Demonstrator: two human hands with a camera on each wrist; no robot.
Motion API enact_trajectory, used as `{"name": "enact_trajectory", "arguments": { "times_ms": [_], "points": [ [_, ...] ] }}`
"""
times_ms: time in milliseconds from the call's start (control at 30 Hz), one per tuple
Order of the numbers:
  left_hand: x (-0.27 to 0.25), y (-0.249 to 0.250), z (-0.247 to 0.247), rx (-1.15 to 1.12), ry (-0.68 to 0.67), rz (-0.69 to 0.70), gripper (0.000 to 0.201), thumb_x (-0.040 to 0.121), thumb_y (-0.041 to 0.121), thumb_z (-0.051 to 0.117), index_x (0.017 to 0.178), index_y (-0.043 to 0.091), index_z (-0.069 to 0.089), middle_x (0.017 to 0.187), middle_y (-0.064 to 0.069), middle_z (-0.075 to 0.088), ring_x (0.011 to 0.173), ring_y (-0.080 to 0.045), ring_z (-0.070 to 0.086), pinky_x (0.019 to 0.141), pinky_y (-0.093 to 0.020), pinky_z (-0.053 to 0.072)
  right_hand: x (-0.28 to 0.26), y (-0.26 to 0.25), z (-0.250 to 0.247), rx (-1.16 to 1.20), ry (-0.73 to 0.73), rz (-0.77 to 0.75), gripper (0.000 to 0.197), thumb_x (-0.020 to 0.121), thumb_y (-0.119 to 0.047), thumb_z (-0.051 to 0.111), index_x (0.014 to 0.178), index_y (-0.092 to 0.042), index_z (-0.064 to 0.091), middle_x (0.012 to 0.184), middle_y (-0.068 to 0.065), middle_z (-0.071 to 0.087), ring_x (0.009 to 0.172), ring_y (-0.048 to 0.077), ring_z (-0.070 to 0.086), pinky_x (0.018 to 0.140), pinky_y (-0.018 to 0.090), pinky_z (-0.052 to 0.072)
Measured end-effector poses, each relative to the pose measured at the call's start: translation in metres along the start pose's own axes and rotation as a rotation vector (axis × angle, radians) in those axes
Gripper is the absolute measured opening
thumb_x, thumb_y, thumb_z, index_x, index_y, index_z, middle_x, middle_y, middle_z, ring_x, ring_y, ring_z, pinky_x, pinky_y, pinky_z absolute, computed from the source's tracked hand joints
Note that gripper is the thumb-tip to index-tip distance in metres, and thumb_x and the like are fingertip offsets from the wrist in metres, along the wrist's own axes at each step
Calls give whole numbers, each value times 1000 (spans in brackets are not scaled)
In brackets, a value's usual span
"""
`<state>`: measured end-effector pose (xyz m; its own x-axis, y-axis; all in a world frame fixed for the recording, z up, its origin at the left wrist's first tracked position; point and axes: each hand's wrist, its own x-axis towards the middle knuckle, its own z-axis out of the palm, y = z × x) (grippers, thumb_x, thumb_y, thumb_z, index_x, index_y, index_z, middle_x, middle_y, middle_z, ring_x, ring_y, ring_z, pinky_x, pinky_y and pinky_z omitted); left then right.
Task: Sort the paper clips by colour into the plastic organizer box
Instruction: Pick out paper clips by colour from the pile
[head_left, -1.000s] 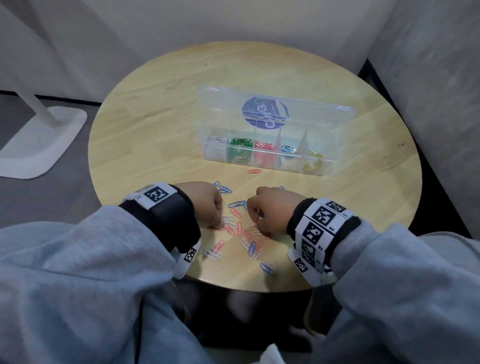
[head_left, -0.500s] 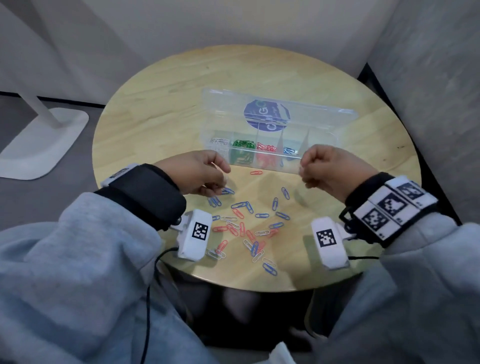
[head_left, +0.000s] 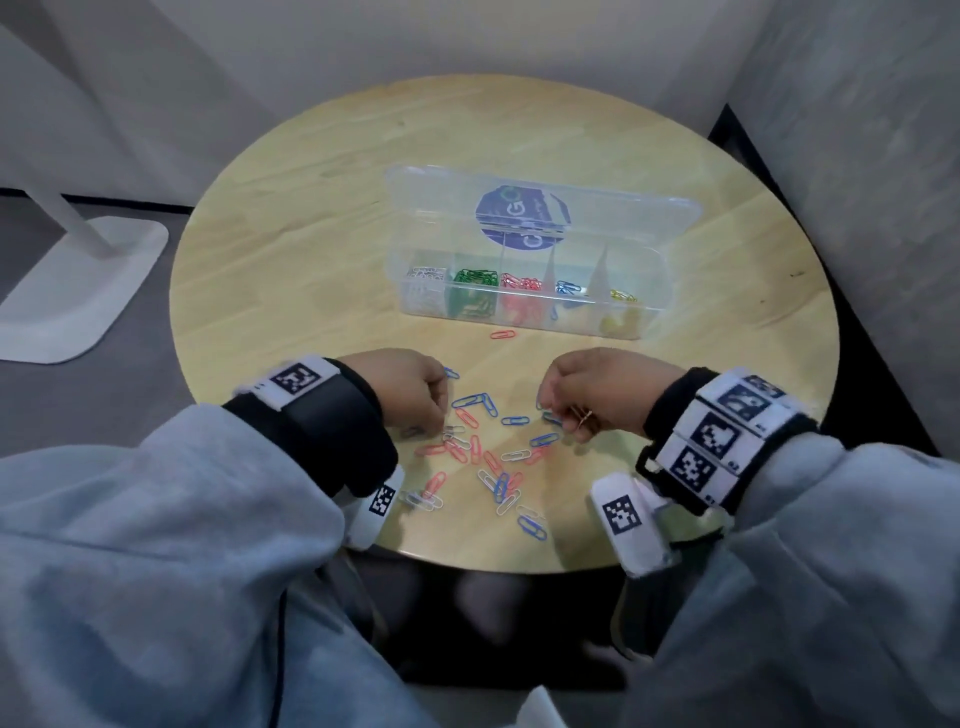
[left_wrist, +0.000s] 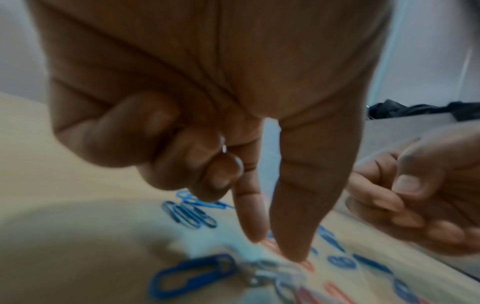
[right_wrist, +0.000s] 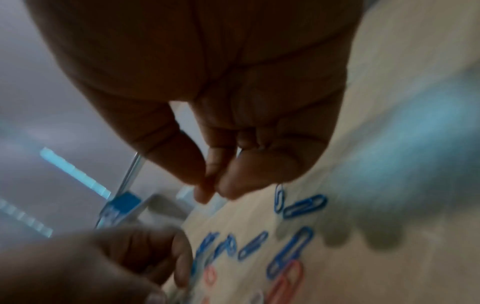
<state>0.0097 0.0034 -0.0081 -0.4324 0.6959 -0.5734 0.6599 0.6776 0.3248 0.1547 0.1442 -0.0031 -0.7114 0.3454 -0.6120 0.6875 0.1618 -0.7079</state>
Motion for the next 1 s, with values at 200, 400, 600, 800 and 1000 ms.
{"name": "enact_trajectory", "arguments": {
  "times_ms": [200, 400, 600, 800, 1000],
  "points": [
    [5, 5, 7, 79, 27, 27, 12, 76, 16, 64, 80, 26, 59, 60, 10, 48, 55, -6, 44, 52, -22, 32, 4, -1, 30, -720, -93, -78, 11, 76, -23, 65, 81, -29, 57, 66, -11, 47, 66, 12, 50, 66, 26, 42],
    [6, 7, 12, 129, 18, -2, 15, 68, 12, 65, 81, 21, 67, 66, 6, 52, 58, -10, 45, 52, -22, 32, 9, 1, 34, -832, -38, -155, 11, 80, -18, 61, 83, -25, 53, 66, -12, 41, 76, 16, 47, 58, 26, 36],
    [6, -1, 8, 25, -59, 10, 11, 74, 18, 66, 65, 20, 59, 65, 4, 58, 59, -12, 48, 55, -21, 36, 9, 1, 32, -882, -44, -127, 13, 79, -10, 48, 74, -21, 50, 69, -6, 49, 74, 19, 50, 63, 26, 42],
    [-1, -11, -13, -301, -90, 2, 23, 79, 3, 58, 62, 15, 47, 73, -9, 60, 65, -20, 50, 61, -25, 41, 6, 2, 10, -561, -83, -133, 26, 75, -8, 65, 59, -20, 48, 60, -6, 57, 56, 10, 50, 55, 21, 39],
    [-9, -16, -21, -686, -101, 44, 31, 86, -13, 47, 69, 13, 42, 56, -5, 62, 42, -5, 58, 41, -13, 42, 13, 9, 8, 2, -284, -106, 38, 86, 18, 39, 84, -14, 59, 63, 8, 48, 59, 20, 56, 52, 22, 45]
  ]
}}
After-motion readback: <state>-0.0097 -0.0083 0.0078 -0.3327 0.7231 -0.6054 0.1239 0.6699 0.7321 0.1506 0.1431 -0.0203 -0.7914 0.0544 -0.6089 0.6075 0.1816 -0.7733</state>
